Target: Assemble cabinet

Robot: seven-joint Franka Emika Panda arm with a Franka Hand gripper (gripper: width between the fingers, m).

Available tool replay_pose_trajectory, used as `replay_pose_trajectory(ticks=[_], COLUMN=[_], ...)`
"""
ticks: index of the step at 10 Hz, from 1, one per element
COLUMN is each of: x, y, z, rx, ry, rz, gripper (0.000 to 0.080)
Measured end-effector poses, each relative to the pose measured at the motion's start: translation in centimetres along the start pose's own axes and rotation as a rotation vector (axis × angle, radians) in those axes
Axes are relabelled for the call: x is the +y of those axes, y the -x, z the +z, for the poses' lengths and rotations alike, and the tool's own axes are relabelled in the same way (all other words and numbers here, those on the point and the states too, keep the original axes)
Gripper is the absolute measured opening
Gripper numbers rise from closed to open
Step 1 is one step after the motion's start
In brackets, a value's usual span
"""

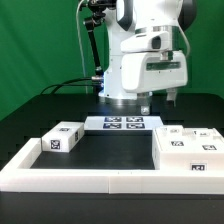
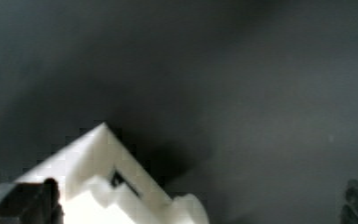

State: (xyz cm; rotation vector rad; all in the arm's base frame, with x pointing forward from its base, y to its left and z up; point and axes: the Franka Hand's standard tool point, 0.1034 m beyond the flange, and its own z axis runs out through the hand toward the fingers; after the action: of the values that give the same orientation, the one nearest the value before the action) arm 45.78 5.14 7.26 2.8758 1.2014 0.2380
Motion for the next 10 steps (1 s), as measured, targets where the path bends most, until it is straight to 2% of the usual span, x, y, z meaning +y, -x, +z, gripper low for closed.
replay_pose_trajectory(ticks=[3,8,9,10], x=[-0.2,-0.5,-0.6,-0.7], y=[-0.9,-1.1,-1.0,-0.8], z=[0.6,0.7,1.0,1.9], rx=[0.012,0.013,0.013,0.006], ry=[-0.016,-0.034,-0.035,-0.04], rz=[0.267,0.509,0.51,0.545], gripper=[0.0797,0.0797,0.0797,0.0797])
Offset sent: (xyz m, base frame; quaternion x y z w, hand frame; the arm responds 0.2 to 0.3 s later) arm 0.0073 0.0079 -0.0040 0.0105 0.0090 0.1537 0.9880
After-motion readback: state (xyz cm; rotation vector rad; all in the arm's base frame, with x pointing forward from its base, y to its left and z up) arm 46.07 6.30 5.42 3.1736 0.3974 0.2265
